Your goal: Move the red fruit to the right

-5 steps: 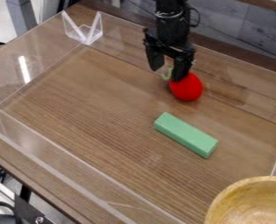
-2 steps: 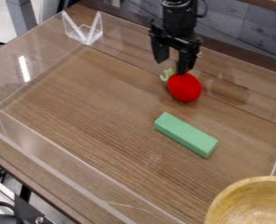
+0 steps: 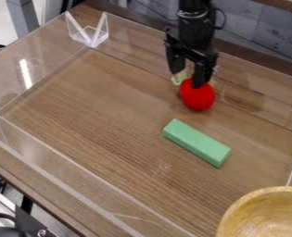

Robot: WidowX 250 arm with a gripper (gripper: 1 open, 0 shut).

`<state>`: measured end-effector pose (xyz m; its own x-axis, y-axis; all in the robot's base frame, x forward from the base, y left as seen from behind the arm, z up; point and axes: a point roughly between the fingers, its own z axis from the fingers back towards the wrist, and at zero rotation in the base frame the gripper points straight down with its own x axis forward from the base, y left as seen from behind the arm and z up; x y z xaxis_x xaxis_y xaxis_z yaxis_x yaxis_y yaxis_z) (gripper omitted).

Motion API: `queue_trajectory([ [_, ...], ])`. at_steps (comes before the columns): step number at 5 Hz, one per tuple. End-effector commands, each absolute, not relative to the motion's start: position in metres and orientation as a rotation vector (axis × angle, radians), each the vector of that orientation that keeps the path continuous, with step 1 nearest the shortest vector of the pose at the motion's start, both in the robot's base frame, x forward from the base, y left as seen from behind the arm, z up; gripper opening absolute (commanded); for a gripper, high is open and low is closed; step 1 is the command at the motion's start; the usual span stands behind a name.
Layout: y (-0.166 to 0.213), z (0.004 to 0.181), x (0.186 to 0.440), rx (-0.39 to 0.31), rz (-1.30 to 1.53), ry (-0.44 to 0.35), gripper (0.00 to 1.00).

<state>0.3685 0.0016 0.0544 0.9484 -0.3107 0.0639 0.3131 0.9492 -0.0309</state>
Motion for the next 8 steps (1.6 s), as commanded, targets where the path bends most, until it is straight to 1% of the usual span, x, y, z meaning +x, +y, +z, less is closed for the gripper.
queue_trajectory([
  [1,-0.003,0.059,0.372,-0.024,-0.365,-0.092,1.00],
  [2,-0.007,0.056,0.371,-0.019,-0.299,-0.088,1.00],
  [3,-0.014,0.066,0.368,-0.025,-0.307,-0.092,1.00],
  [5,-0.041,0.074,0.378,-0.037,-0.339,-0.095,1.00],
  [6,-0.043,0.074,0.376,-0.038,-0.325,-0.091,0.00],
  [7,-0.043,0.080,0.373,-0.040,-0.305,-0.096,0.00],
  [8,-0.044,0.080,0.372,-0.046,-0.321,-0.106,0.00],
])
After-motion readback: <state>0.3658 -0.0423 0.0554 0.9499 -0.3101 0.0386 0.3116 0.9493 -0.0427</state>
